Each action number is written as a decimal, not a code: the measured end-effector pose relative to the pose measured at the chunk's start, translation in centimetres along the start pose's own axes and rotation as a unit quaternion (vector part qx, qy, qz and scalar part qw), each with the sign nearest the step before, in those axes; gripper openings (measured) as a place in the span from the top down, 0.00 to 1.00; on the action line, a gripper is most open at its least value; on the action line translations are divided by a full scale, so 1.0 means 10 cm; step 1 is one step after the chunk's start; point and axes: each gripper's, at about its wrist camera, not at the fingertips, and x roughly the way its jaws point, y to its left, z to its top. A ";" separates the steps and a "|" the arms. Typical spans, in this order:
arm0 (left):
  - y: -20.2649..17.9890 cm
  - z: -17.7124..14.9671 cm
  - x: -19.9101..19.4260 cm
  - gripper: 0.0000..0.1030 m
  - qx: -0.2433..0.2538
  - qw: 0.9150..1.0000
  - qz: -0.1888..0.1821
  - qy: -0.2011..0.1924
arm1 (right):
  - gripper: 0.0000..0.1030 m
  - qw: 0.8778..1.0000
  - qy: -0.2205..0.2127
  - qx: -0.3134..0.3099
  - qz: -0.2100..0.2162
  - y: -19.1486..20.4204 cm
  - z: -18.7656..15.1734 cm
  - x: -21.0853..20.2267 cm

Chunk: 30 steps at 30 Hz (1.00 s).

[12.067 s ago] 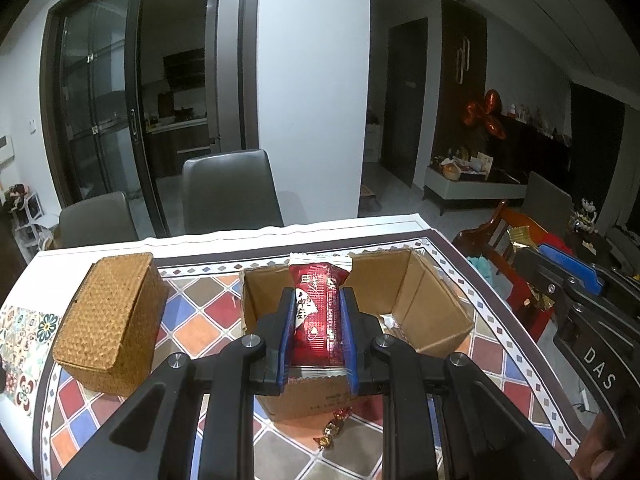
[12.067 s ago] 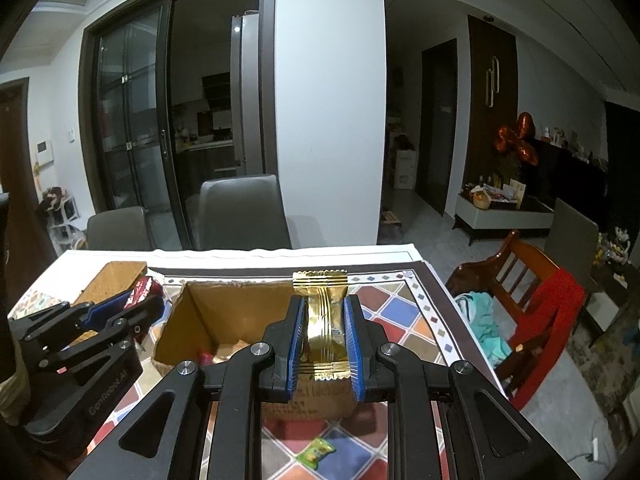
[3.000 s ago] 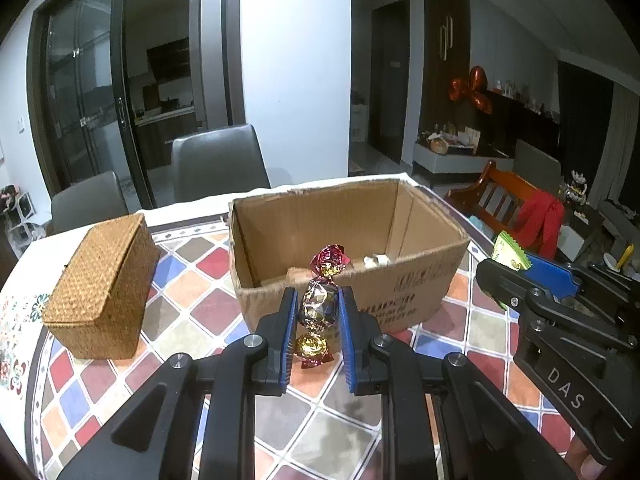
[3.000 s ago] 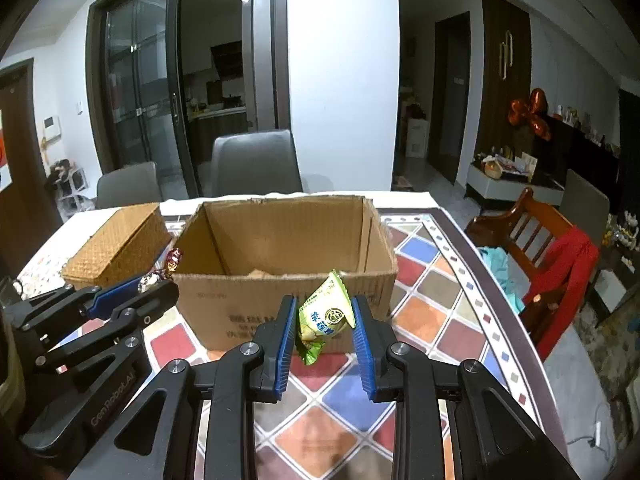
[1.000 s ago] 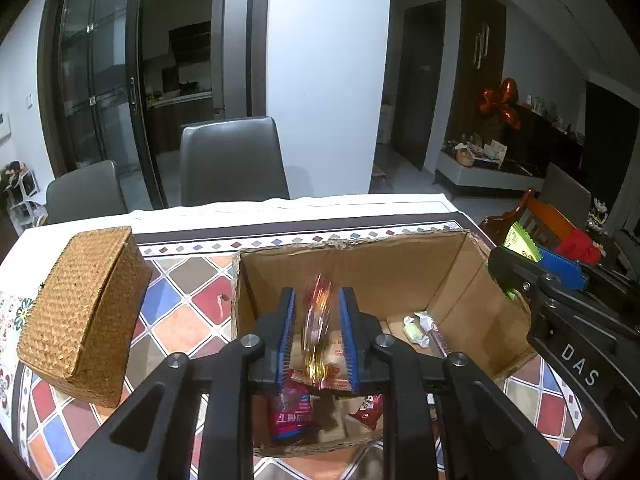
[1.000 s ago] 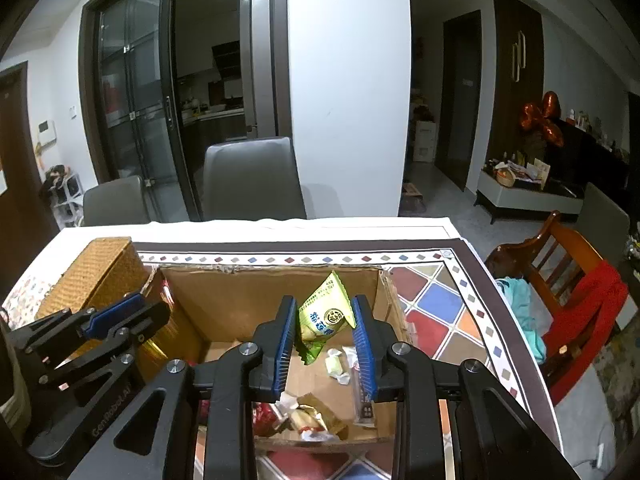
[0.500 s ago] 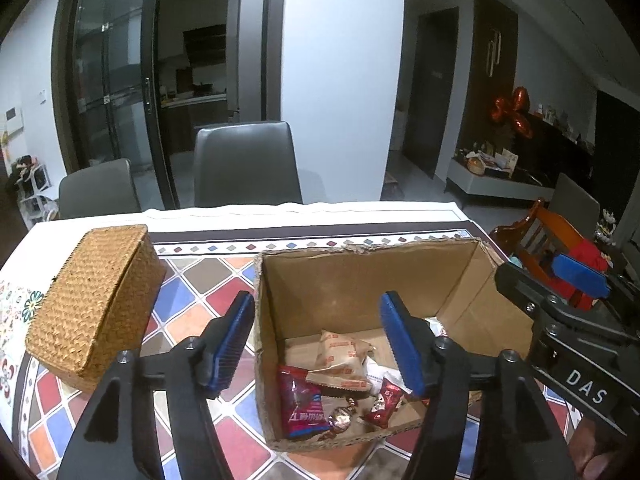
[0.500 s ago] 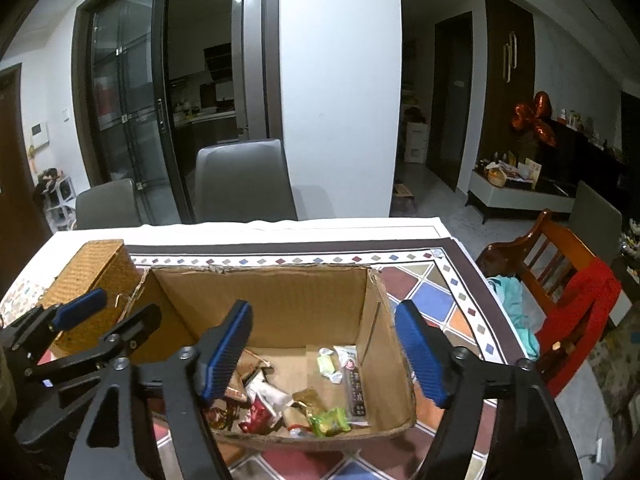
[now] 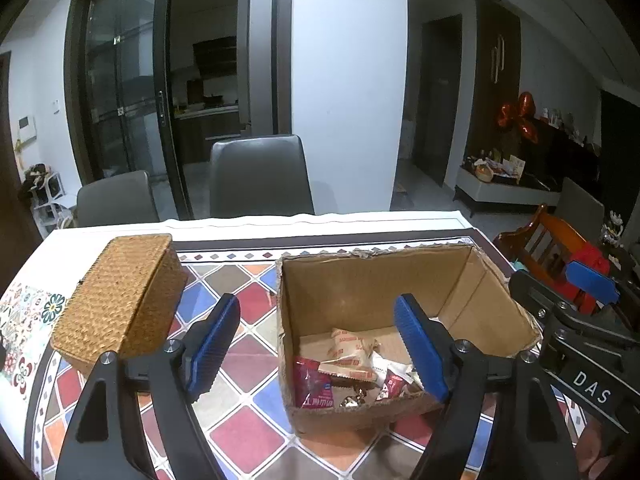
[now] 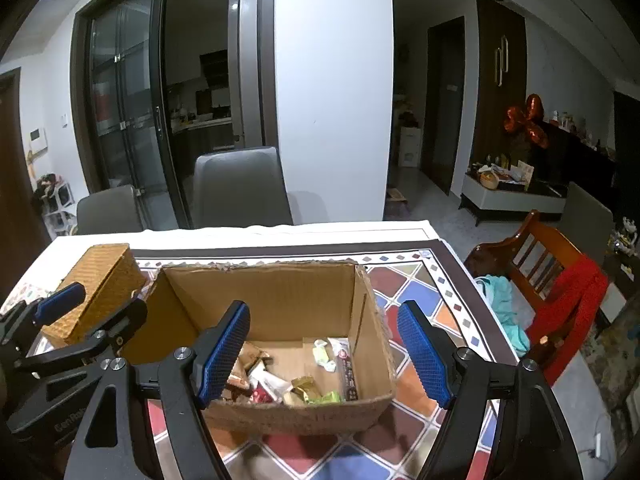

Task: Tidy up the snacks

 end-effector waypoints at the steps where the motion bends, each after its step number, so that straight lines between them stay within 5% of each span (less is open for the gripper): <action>1: 0.00 0.00 -0.03 0.23 0.000 1.000 0.001 0.000 | 0.25 1.000 -0.001 0.000 -0.001 0.00 0.00 -0.03; 30: -0.02 -0.27 -0.93 0.22 0.002 1.000 0.003 -0.024 | 0.25 0.999 -0.039 0.002 -0.010 -0.08 -0.26 -0.94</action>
